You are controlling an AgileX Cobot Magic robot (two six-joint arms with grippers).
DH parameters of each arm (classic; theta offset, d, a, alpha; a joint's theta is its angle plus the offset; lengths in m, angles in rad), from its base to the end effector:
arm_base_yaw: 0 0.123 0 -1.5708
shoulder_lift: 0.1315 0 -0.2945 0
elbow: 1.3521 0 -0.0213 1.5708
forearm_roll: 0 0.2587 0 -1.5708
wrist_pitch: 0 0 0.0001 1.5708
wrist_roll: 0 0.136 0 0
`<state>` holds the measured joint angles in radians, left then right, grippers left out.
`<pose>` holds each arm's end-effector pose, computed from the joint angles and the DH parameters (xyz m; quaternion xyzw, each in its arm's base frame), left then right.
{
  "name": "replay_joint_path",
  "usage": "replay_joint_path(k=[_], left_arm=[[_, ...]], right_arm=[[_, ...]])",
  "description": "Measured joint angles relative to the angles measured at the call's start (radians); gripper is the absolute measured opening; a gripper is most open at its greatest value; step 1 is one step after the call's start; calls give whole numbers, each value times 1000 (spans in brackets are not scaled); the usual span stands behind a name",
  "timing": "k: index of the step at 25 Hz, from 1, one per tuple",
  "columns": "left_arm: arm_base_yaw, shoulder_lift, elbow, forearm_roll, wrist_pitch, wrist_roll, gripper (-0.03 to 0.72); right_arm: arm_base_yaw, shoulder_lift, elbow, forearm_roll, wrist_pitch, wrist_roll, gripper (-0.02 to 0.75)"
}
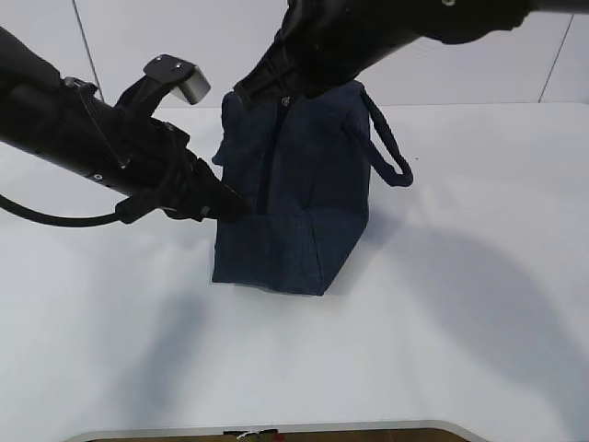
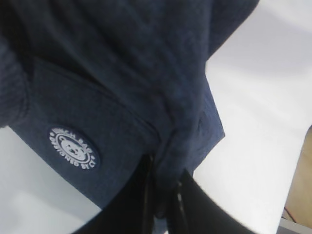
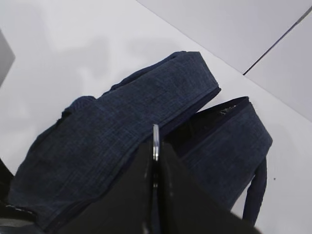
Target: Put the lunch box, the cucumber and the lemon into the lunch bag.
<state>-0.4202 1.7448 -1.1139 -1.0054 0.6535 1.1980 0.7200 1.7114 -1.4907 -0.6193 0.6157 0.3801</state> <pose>0.3279 -0.2231 0.1945 0.4012 0.8269 -0.2704 0.2867 0.3608 0.2557 0.3151 -0.3032 0.8339 -0.0234 0.4605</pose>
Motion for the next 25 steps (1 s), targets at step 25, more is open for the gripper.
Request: replay_joint_path(k=[25], left_arm=[[0,0,0,5,3,2,0]], right_arm=[[-25,110,-197,117,172,2,5]])
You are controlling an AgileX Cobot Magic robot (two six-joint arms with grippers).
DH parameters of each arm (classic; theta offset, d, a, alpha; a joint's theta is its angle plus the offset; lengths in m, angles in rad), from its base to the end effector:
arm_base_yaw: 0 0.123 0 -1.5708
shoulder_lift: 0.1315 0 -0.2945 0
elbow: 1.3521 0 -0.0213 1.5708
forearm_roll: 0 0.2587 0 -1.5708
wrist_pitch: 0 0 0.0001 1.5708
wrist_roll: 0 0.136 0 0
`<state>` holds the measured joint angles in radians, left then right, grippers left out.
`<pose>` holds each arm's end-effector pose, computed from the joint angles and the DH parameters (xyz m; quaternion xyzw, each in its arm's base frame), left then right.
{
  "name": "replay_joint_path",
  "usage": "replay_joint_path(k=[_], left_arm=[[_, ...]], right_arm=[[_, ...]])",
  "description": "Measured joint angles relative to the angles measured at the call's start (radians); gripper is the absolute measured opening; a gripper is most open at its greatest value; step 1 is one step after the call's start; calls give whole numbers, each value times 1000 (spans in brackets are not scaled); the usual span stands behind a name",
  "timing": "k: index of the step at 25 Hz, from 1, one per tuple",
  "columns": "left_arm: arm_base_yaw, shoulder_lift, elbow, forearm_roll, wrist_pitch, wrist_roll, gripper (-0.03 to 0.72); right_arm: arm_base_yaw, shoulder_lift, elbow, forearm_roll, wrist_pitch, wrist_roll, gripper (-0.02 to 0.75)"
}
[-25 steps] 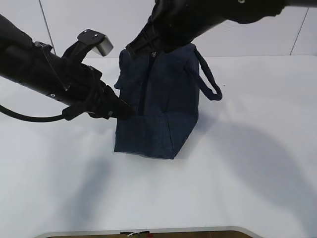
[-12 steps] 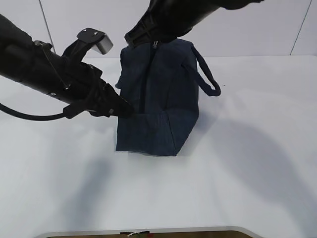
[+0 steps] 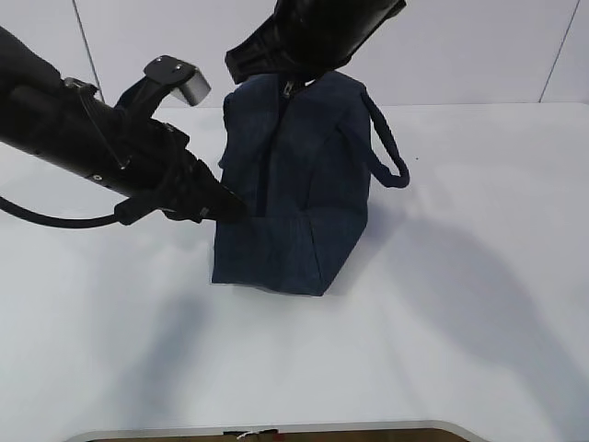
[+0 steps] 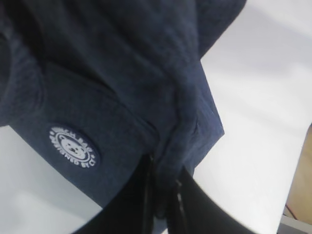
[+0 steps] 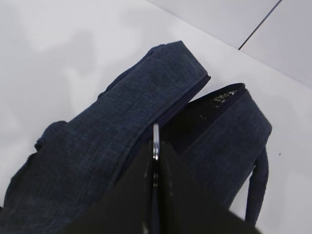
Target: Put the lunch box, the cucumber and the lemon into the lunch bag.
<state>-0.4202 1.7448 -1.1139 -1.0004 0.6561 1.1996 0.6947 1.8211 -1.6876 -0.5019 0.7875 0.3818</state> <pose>0.3275 -0.2229 0.1942 0.4042 0.8261 -0.2693 0.2856 0.3839 0.2595 0.3167 -0.2397 0.8770 -0.0163 0.4161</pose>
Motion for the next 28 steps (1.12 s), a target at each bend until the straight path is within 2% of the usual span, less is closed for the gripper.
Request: replay_joint_path(k=[12,18,23,28], left_arm=[[0,0,58,-42,-51,3,0],[0,0,64,-78,-95,6,-1],[0,0,64,-114,-114,8,-1],[0,0,64,-118,-114,8,-1]], right_arm=[[-34,0,-8,223,66,-2,5],[-38,0,-10,378,68,-47,5],[-38,0,-10,415,68,-63,5],[-38,0,-27,391,68,-65,5]])
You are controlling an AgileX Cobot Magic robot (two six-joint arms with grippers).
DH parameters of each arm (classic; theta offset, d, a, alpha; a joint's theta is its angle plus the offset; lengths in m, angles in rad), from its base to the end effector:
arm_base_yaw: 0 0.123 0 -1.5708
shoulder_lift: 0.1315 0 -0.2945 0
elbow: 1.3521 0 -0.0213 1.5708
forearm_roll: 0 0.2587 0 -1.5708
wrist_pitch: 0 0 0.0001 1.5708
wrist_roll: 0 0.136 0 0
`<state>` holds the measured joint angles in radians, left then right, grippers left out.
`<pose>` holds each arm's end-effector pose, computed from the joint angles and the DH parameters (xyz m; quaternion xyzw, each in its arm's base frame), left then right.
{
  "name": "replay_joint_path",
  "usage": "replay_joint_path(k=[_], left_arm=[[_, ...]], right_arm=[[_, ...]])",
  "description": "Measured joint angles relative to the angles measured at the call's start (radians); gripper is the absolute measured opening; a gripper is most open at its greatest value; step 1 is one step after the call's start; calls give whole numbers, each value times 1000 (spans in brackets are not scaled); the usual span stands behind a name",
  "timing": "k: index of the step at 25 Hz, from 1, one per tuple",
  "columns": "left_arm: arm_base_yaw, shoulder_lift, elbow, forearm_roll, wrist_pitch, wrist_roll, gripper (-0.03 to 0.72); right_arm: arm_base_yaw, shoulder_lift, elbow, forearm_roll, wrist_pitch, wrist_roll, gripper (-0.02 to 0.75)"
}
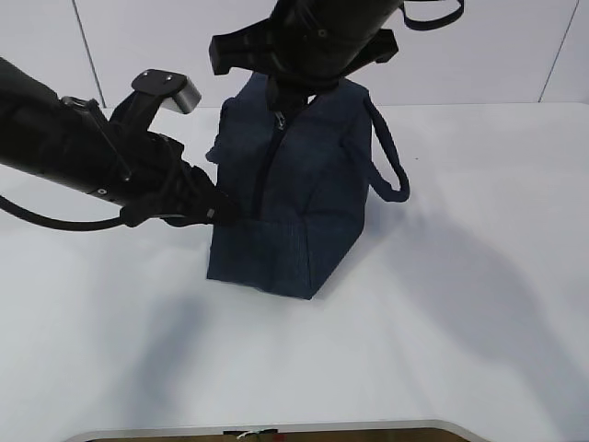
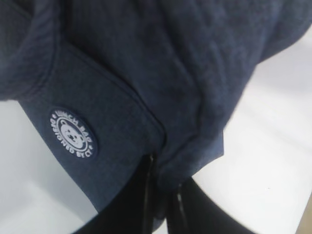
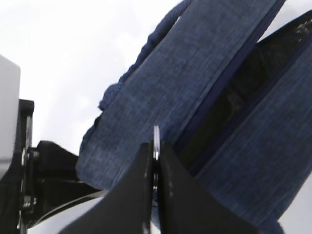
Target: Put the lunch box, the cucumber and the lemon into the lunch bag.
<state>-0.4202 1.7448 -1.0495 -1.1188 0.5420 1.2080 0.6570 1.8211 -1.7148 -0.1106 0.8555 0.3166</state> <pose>0.3313 -0.2172 0.1818 0.3367 0.8508 -0.2670 0.3026 0.3680 0.2695 0.3089 -0.1785 0.9217 0.1137 0.3252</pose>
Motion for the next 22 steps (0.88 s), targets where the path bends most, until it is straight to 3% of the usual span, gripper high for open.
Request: replay_joint_path(k=[22], left_arm=[[0,-10,90,-97,-52,81,-2]], right_arm=[[2,20,-18,-147,-33,35,5]])
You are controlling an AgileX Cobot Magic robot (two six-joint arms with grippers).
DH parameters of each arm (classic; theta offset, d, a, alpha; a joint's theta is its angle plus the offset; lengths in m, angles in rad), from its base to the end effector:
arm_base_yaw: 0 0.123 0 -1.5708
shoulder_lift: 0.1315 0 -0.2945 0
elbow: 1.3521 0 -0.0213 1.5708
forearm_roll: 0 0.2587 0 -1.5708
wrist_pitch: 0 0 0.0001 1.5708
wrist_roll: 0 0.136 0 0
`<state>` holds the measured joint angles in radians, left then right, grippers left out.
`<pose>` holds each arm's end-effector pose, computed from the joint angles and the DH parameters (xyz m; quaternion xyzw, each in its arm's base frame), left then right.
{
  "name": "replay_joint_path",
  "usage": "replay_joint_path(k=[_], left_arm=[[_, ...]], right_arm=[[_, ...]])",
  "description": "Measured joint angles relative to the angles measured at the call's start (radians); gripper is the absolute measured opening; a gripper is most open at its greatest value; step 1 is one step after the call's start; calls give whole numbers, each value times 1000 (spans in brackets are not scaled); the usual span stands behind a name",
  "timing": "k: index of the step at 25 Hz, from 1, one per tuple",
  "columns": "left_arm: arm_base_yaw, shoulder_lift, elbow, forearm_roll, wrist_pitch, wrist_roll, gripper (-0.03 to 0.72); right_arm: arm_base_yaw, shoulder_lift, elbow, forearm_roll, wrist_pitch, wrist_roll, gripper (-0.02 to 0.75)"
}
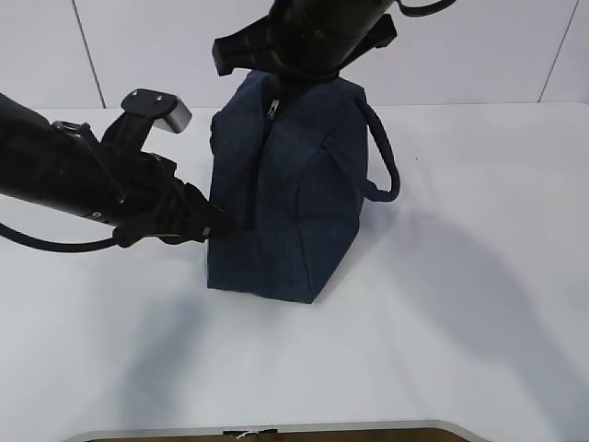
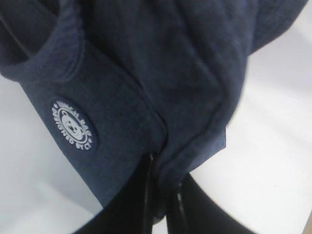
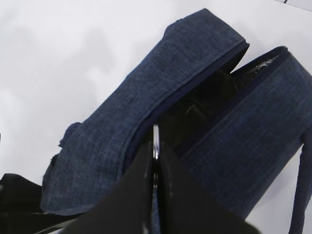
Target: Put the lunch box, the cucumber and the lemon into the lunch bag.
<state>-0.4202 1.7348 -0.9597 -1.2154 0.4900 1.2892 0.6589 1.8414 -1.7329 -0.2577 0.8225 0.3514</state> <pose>0.3203 -0.2089 0.1635 0.3175 0.8617 -0.2608 0.2977 0.3830 0.2644 0.3114 -0.1896 0.9086 0.0664 0.3662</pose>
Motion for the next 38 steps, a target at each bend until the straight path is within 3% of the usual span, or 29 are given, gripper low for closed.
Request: replay_joint_path(k=[9,22,26,29,34,38], left_arm=[[0,-5,8,-61,0,2,25],[0,-109,15,-74,2,2,328],[0,-109,15,-92,2,10,349],[0,-109,15,-101,2,16,285],[0,-109,15,-101,2,27,18],[0,-109,15,-101,2,29,-8]], right_arm=[[0,-4,-2,64,40,-47,5],[-2,-11,-2,231,85,-166,5],[-2,-11,-2,247,86,-177,5],[-2,-11,-2,249,86,-178,5],[-2,-11,-2,251,86,-179,5],[-2,-11,-2,251,86,-180,5]])
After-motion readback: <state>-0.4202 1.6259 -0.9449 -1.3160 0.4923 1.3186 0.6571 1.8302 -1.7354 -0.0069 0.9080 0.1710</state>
